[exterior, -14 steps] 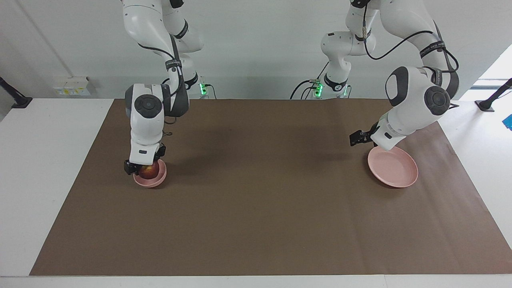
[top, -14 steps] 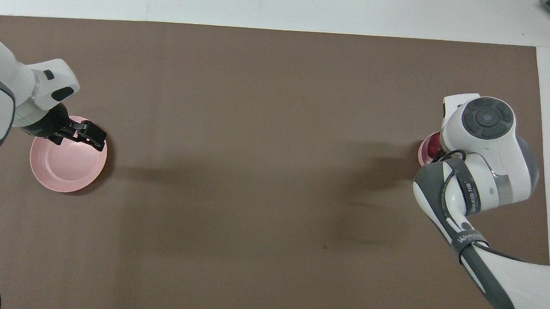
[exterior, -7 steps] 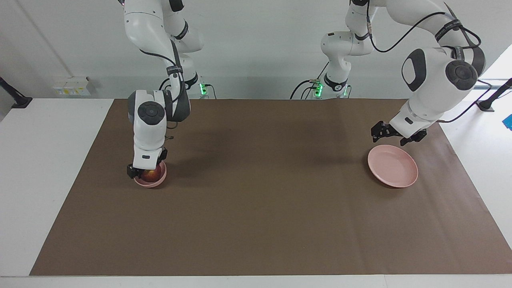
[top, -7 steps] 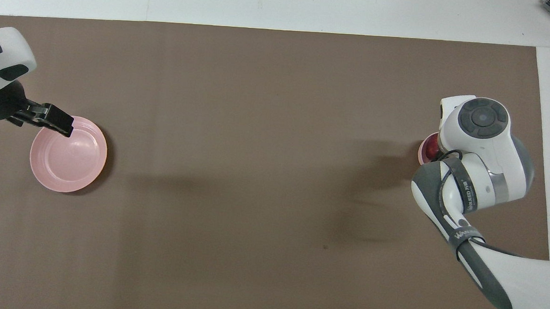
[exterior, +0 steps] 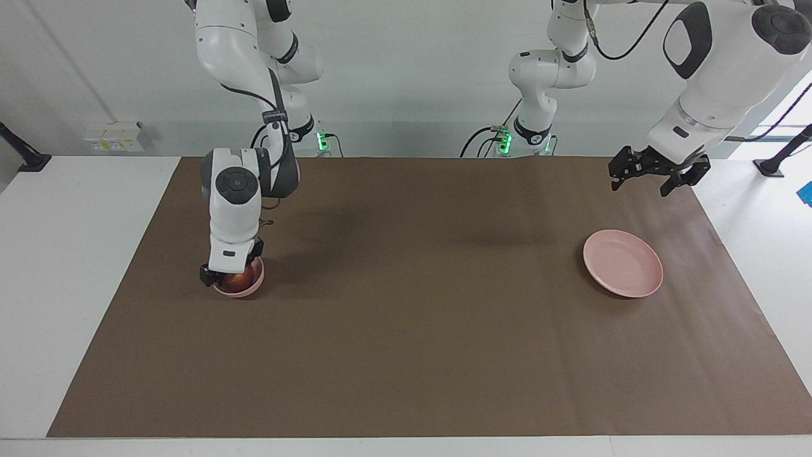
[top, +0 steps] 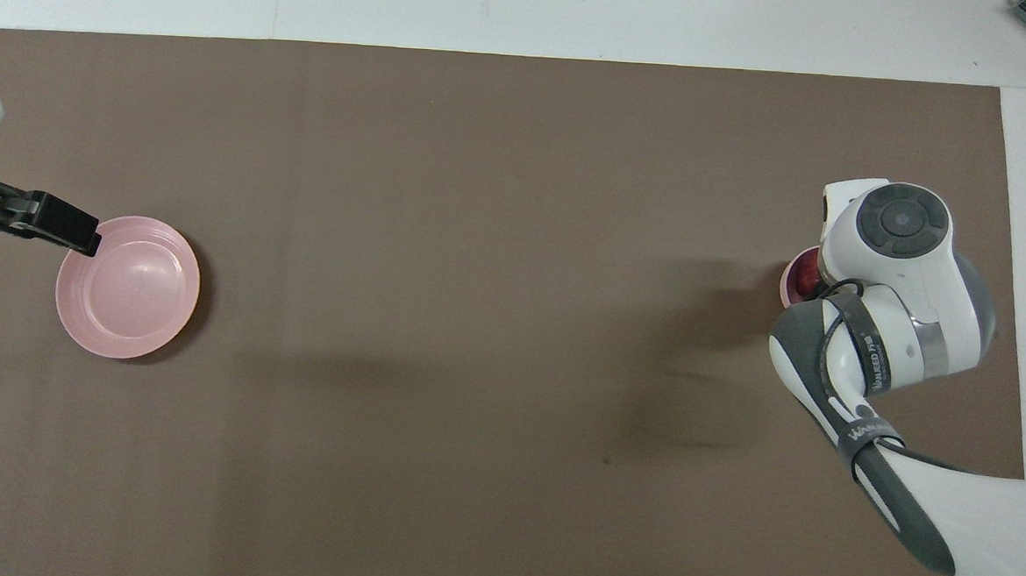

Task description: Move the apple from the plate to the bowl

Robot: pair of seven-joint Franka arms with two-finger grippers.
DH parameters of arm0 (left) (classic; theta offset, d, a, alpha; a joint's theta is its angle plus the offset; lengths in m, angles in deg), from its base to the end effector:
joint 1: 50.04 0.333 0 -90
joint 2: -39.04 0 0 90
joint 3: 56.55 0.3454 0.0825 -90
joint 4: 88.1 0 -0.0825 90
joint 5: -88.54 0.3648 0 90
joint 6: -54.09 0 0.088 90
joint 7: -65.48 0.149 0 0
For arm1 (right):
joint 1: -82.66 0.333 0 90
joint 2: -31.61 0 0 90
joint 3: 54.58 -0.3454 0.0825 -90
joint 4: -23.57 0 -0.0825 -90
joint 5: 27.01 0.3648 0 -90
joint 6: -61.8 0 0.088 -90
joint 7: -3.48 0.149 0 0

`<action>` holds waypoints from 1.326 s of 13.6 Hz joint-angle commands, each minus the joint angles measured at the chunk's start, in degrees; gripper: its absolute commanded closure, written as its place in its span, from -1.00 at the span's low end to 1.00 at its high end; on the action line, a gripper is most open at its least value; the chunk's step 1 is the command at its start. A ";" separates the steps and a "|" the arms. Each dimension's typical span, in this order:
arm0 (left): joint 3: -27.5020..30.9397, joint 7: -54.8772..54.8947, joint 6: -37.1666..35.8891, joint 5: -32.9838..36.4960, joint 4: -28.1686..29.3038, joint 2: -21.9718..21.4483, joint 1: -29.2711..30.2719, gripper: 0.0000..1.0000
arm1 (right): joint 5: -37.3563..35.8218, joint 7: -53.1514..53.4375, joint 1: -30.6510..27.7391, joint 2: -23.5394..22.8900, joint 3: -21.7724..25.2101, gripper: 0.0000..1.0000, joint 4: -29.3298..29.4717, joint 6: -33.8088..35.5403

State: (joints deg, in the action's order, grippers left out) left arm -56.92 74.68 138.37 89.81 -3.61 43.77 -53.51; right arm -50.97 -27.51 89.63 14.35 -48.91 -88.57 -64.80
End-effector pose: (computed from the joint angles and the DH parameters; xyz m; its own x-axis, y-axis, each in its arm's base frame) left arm 0.5482 -0.0332 0.6019 0.9708 -0.2232 -0.0884 -0.2247 -0.9744 -0.0076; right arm 0.6004 -0.0113 0.3236 0.6774 0.6895 -0.2563 0.7356 -0.6321 0.2436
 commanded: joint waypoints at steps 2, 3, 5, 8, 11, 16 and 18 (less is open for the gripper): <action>0.73 0.11 0.18 -0.30 3.82 -3.22 -0.31 -1.00 | -0.56 -1.10 -0.56 -0.76 -0.31 1.00 0.60 -1.10; 0.73 0.20 1.49 -0.21 5.23 -4.10 -0.31 -1.00 | -0.47 -1.10 -0.56 -0.76 -0.31 1.00 0.52 -1.10; 0.73 0.20 2.03 -0.30 4.72 -4.38 -0.31 -1.00 | -0.30 -1.10 -0.56 -0.76 -0.39 0.55 0.52 -1.10; 0.73 0.11 2.29 -0.47 3.58 -4.03 -0.40 -1.00 | -0.30 -1.10 -0.56 -0.76 -0.40 -0.17 0.52 -1.10; 0.73 0.20 2.21 -0.56 3.66 -4.11 -0.48 -1.00 | -0.30 -1.10 -0.65 -0.76 -0.31 -0.52 0.60 -1.01; 0.82 0.11 1.77 -3.97 3.58 -3.94 -0.05 -1.00 | -0.30 -1.10 -0.65 -0.76 -0.31 -1.00 0.96 -0.48; 1.60 0.02 1.33 -6.09 3.31 -4.02 0.13 -1.00 | -0.30 -1.18 -0.65 -0.76 -0.40 -1.00 1.13 -0.22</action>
State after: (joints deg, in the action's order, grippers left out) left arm -56.43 74.61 139.44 85.80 -1.41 40.84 -53.48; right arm -50.96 -27.51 89.67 13.94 -48.92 -88.19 -64.84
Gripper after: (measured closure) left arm 0.000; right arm 0.000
